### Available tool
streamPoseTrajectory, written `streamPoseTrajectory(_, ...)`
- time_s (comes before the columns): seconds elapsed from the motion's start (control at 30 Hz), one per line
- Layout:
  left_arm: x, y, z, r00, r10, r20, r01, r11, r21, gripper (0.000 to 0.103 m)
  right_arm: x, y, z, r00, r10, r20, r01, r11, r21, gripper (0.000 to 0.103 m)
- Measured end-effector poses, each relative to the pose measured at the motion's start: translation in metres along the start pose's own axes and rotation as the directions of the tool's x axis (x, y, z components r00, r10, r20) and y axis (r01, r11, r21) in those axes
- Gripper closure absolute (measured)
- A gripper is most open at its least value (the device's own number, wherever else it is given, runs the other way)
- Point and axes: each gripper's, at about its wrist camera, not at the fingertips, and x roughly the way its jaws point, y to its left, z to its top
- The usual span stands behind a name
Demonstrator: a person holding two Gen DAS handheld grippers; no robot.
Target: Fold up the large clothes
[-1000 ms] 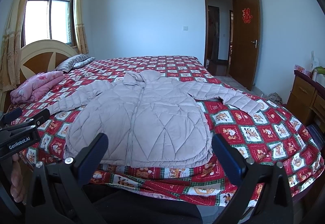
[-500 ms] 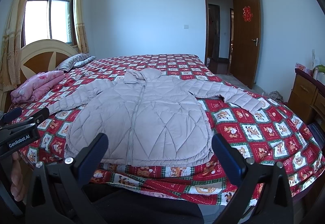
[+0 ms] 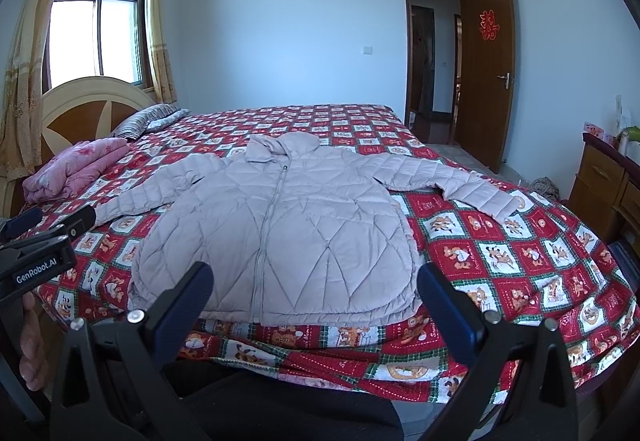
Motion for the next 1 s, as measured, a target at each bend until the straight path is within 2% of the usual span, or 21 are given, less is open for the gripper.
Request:
streamPoseTrajectory(0.7,0.011,-0.002,0.0,1.0,-0.002,-0.025,0.003,1.0,0.019,0.001,0.01,-0.001,-0.002,0.999,0.027,-0.031,-0.027,1.0,0.014,0.0)
streamPoseTrajectory(0.8,0.021,-0.002,0.001,1.0,0.009,-0.019,-0.009,1.0,0.025,0.001,0.024,-0.006,0.0,0.997,0.06,-0.05,-0.059,0.998,0.024,0.0)
streamPoseTrajectory(0.9,0.039,-0.002,0.002,0.999,0.027,-0.022,-0.026,0.999,0.042,0.001,0.047,-0.016,0.003,0.998,0.041,-0.057,-0.039,0.999,0.025,0.0)
streamPoseTrajectory(1.0,0.063,-0.001,0.004,0.998,0.05,-0.031,-0.048,0.997,0.059,0.001,0.078,-0.032,0.005,0.994,0.044,-0.102,-0.037,0.997,0.066,0.0)
